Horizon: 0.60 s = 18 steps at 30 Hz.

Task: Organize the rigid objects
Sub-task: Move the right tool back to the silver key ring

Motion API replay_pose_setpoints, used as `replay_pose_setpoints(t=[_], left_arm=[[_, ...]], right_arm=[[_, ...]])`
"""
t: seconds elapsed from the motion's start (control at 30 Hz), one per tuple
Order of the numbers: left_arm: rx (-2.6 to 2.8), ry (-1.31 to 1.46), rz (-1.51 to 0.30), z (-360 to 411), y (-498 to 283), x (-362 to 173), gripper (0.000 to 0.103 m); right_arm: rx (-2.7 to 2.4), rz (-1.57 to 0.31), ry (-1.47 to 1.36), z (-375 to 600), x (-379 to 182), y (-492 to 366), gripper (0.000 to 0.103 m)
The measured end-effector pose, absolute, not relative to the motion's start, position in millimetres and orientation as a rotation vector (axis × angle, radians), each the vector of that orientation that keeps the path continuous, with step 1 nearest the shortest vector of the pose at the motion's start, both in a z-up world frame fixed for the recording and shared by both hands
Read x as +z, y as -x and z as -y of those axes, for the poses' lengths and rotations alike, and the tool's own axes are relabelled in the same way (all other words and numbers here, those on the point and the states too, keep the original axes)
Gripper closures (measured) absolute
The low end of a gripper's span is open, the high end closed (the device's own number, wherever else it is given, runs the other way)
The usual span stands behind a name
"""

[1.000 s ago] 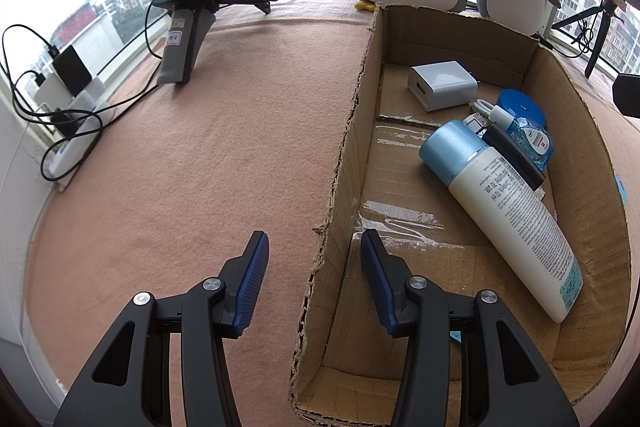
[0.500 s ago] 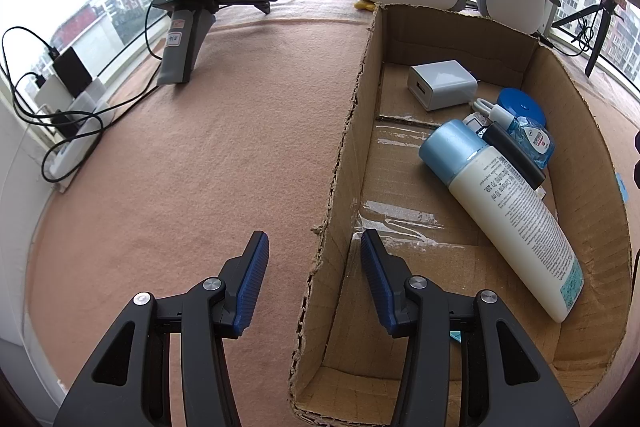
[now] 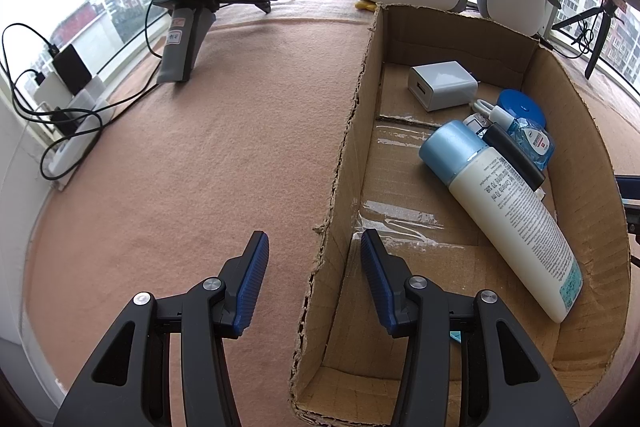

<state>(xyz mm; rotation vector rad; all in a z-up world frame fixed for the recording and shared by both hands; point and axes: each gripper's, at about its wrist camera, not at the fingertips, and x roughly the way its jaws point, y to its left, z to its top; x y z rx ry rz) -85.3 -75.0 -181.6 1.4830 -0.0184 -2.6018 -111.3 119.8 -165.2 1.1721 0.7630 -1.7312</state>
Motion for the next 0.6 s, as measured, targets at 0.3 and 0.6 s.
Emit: replay_pose_setpoints(t=[0.3, 0.6], left_arm=[[-2.604, -1.484, 0.005, 76.4, 84.6, -183.5, 0.056], [-2.604, -1.483, 0.005, 76.4, 84.9, -183.6, 0.056]], right_arm=[[-1.742, -0.804, -1.203, -115.4, -179.1, 122.8, 0.071], [-1.743, -0.828, -1.215, -106.6, -186.3, 126.2, 0.074]])
